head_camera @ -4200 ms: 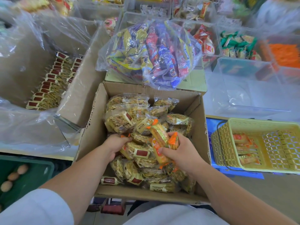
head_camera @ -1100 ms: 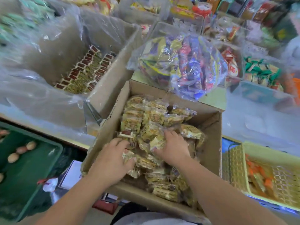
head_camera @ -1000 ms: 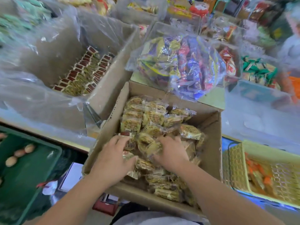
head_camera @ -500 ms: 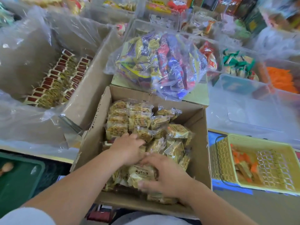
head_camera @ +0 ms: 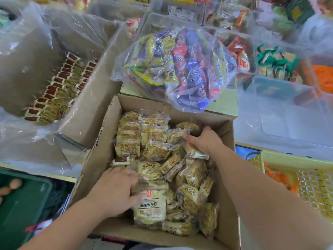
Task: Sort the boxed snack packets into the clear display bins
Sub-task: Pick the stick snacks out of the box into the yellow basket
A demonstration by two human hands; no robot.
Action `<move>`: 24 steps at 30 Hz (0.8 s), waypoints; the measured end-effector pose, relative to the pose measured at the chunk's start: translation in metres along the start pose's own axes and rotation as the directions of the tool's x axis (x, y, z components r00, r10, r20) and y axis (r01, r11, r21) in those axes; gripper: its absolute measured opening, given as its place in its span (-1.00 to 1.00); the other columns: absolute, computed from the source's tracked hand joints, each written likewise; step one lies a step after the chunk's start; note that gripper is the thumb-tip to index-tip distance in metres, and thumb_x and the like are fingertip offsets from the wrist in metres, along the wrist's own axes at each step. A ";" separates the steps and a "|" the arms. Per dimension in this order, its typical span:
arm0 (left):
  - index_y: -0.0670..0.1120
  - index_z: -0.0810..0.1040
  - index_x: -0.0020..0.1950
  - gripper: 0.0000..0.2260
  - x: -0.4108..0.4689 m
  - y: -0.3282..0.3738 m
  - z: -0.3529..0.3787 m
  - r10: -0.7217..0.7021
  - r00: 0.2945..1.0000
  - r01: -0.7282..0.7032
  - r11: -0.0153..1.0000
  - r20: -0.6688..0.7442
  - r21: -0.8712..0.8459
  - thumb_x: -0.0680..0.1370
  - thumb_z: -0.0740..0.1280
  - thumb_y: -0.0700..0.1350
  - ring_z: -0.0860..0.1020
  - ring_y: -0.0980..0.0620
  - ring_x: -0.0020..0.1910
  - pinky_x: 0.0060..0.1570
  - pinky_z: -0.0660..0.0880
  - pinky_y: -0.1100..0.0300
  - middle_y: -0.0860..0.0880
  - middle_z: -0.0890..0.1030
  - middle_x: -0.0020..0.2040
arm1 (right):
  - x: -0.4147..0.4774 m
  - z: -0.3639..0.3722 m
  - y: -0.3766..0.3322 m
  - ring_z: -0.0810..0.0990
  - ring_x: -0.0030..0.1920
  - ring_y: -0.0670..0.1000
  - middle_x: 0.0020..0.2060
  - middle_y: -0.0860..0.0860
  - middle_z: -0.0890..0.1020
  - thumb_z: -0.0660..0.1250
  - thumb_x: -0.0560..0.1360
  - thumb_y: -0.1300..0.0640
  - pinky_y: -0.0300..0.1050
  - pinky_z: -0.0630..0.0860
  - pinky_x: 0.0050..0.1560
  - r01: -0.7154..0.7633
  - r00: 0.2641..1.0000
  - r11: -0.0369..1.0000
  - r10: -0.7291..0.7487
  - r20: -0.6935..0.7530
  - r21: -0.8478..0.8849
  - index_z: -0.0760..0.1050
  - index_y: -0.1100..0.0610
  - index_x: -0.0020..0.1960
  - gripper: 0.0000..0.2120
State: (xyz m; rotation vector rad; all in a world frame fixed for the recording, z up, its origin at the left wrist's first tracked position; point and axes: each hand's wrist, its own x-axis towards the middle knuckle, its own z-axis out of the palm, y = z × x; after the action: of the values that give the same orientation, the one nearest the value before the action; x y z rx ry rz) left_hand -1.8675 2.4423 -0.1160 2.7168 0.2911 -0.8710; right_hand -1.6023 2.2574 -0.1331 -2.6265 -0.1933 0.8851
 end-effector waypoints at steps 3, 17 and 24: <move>0.20 0.41 0.15 -0.62 -0.003 -0.005 0.000 -0.049 0.995 0.033 0.985 -0.087 -0.169 0.51 0.24 0.42 0.43 0.09 0.13 0.11 0.43 0.10 0.18 0.50 0.09 | 0.006 0.012 0.002 0.55 0.26 0.19 0.31 0.09 0.53 0.49 0.21 -0.47 0.06 0.53 0.15 -0.023 1.000 0.995 0.024 -0.006 0.092 0.18 0.16 0.45 0.09; -0.04 0.49 0.47 -0.44 0.068 0.039 -0.068 0.071 0.807 -0.213 0.961 -0.586 -0.176 0.54 0.35 0.22 0.34 -0.13 0.49 0.49 0.24 -0.12 -0.08 0.42 0.51 | -0.108 0.037 0.006 0.15 0.54 0.22 0.49 0.03 0.39 0.15 0.38 -0.54 0.33 0.15 0.48 0.443 0.895 0.795 -0.369 0.250 -0.415 -0.21 -0.13 0.59 -0.01; 0.14 0.10 0.64 -0.26 0.109 0.061 -0.053 0.176 0.974 -0.154 0.976 -0.142 0.154 0.54 -0.09 0.46 0.28 -0.12 0.54 0.43 0.17 -0.13 0.03 0.24 0.64 | -0.126 0.044 0.019 0.13 0.54 0.11 0.52 -0.03 0.32 0.12 0.47 -0.50 0.33 0.08 0.53 0.535 0.837 0.745 -0.404 0.368 -0.399 -0.01 -0.02 0.60 -0.11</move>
State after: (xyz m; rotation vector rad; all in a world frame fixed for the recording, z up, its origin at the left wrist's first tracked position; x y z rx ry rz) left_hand -1.7356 2.4133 -0.1268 2.8959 0.0323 -0.6597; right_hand -1.7290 2.2227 -0.1021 -2.6547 -1.2581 1.0897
